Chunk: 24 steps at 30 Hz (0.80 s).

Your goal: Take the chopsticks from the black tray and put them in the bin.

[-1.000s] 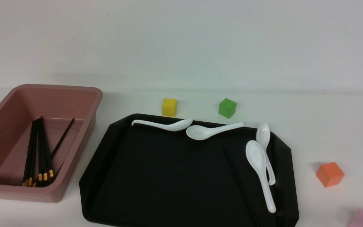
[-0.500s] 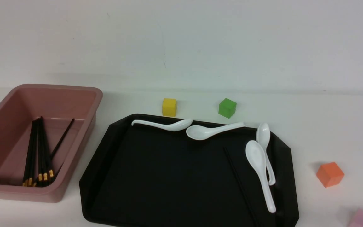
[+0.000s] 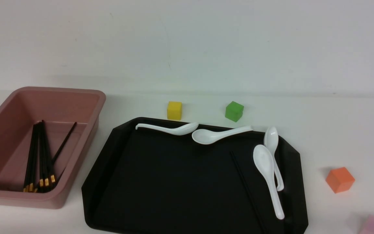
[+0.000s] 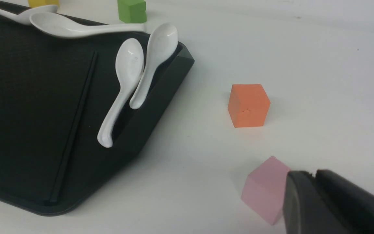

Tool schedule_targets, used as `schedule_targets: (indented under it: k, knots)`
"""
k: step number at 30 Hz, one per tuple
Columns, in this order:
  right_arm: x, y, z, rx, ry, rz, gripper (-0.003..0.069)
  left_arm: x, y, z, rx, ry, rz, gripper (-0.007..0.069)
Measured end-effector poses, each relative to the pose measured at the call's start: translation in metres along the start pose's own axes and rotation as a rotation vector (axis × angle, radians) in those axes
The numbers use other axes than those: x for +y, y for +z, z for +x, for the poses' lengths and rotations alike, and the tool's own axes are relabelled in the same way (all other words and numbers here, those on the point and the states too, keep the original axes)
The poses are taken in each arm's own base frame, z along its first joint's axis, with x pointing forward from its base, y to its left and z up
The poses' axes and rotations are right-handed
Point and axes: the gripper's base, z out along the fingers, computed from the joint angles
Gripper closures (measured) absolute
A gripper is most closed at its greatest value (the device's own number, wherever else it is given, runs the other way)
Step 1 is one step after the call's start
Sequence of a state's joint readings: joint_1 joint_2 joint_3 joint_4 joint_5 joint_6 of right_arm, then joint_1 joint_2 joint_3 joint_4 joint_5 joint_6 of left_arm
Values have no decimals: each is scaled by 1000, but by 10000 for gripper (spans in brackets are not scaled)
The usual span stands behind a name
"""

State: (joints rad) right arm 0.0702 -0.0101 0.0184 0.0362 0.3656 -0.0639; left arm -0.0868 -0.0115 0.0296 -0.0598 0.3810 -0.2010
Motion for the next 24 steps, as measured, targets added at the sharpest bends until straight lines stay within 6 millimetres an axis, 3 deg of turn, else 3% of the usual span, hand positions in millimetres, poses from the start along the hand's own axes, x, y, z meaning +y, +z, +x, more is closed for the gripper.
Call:
schedule_targets:
  k: [24]
  knots:
    - [0, 0, 0, 0, 0, 0, 557, 0, 0, 0, 0, 0, 0, 386]
